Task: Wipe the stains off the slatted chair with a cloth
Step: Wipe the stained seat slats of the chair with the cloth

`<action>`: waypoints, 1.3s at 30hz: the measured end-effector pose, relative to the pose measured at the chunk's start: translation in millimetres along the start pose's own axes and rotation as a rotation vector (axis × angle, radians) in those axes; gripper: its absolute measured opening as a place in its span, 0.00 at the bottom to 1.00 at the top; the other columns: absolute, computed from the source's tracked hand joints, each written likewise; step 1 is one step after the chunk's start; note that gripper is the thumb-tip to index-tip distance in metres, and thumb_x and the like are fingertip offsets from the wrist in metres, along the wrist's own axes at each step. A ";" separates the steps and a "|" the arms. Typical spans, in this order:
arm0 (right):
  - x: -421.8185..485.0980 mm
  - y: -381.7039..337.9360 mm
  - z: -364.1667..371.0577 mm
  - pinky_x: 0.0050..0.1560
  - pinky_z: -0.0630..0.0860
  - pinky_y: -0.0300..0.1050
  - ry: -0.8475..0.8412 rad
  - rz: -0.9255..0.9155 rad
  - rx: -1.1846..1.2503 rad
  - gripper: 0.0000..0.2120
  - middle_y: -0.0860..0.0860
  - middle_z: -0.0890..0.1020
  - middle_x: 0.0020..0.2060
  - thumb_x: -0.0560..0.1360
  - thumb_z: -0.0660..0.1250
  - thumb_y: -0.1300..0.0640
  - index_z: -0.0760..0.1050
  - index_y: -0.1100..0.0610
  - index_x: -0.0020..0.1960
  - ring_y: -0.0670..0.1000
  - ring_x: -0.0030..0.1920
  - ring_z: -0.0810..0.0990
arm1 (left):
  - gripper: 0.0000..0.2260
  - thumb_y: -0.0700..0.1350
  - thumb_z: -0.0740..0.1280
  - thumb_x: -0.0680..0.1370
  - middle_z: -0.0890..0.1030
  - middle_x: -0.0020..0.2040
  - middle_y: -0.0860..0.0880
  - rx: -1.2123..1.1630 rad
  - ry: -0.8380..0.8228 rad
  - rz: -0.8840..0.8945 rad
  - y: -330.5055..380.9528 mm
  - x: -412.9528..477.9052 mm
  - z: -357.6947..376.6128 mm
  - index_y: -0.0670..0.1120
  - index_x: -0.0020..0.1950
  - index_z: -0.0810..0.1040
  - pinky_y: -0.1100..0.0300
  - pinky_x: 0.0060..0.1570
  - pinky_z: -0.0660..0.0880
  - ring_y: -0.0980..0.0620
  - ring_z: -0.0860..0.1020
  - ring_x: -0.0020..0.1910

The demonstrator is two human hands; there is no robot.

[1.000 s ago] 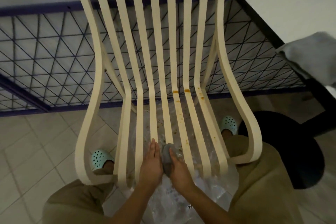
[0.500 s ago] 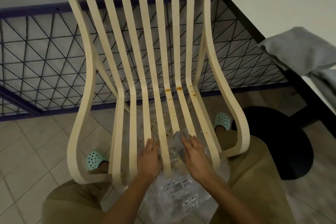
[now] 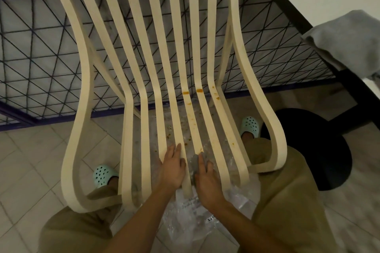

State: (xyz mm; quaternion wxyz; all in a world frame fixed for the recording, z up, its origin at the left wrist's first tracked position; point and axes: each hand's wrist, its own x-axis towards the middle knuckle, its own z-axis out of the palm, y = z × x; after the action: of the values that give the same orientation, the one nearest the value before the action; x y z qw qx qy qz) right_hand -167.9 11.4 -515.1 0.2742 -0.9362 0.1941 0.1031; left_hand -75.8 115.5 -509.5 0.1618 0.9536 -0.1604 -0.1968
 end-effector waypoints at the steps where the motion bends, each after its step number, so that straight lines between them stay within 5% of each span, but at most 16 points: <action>1: 1.7 -0.4 1.5 0.67 0.66 0.50 0.022 -0.003 0.002 0.32 0.60 0.60 0.73 0.83 0.53 0.54 0.39 0.56 0.79 0.59 0.68 0.68 | 0.24 0.48 0.50 0.84 0.49 0.80 0.49 -0.015 -0.009 -0.010 0.9 4.9 1.8 0.49 0.80 0.49 0.46 0.75 0.50 0.51 0.48 0.79; 5: 10.0 -2.2 4.4 0.65 0.69 0.52 0.036 -0.014 -0.040 0.33 0.61 0.60 0.74 0.82 0.54 0.56 0.36 0.57 0.78 0.61 0.69 0.68 | 0.24 0.51 0.50 0.84 0.42 0.80 0.50 0.004 0.010 -0.052 0.8 21.9 5.7 0.52 0.80 0.48 0.40 0.75 0.48 0.53 0.41 0.79; 17: 75.8 -12.9 -3.2 0.59 0.76 0.48 -0.004 0.011 -0.096 0.37 0.62 0.57 0.75 0.80 0.56 0.61 0.34 0.57 0.78 0.60 0.69 0.68 | 0.23 0.53 0.49 0.84 0.46 0.80 0.53 0.001 0.016 -0.009 -9.3 84.8 -8.6 0.55 0.80 0.51 0.39 0.73 0.46 0.55 0.44 0.79; 23: 96.3 -10.0 6.1 0.44 0.81 0.47 0.148 -0.022 -0.109 0.34 0.61 0.72 0.65 0.79 0.62 0.54 0.50 0.57 0.79 0.57 0.52 0.81 | 0.27 0.57 0.37 0.80 0.49 0.80 0.51 0.112 0.101 0.001 -9.4 87.2 -0.2 0.55 0.80 0.50 0.37 0.73 0.49 0.54 0.47 0.79; 29: 116.9 -11.6 5.5 0.42 0.82 0.43 0.202 -0.072 -0.161 0.35 0.61 0.74 0.65 0.77 0.67 0.54 0.54 0.59 0.78 0.54 0.48 0.82 | 0.26 0.56 0.38 0.81 0.49 0.80 0.51 0.108 0.110 0.002 -9.1 90.2 -0.5 0.56 0.80 0.49 0.37 0.73 0.47 0.54 0.49 0.79; 33: 134.6 -13.2 7.6 0.40 0.81 0.44 0.181 -0.068 -0.186 0.33 0.61 0.72 0.65 0.80 0.61 0.54 0.50 0.58 0.79 0.53 0.44 0.81 | 0.24 0.55 0.42 0.83 0.48 0.80 0.51 0.093 0.126 0.010 -14.9 94.2 6.5 0.56 0.80 0.47 0.37 0.73 0.51 0.54 0.50 0.79; 39: 162.1 -18.2 -0.7 0.50 0.77 0.45 0.105 -0.043 -0.246 0.32 0.58 0.67 0.68 0.83 0.53 0.53 0.39 0.54 0.80 0.54 0.54 0.77 | 0.24 0.57 0.39 0.82 0.45 0.80 0.53 0.054 0.085 -0.017 -12.3 93.1 4.6 0.58 0.79 0.43 0.36 0.72 0.53 0.55 0.45 0.79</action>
State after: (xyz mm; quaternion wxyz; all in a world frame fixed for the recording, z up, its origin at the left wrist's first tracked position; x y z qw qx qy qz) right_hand -13.8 -24.7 -554.4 0.1489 -0.9709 0.1738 0.0707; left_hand 6.3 91.0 -548.1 0.1408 0.9665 -0.1504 -0.1531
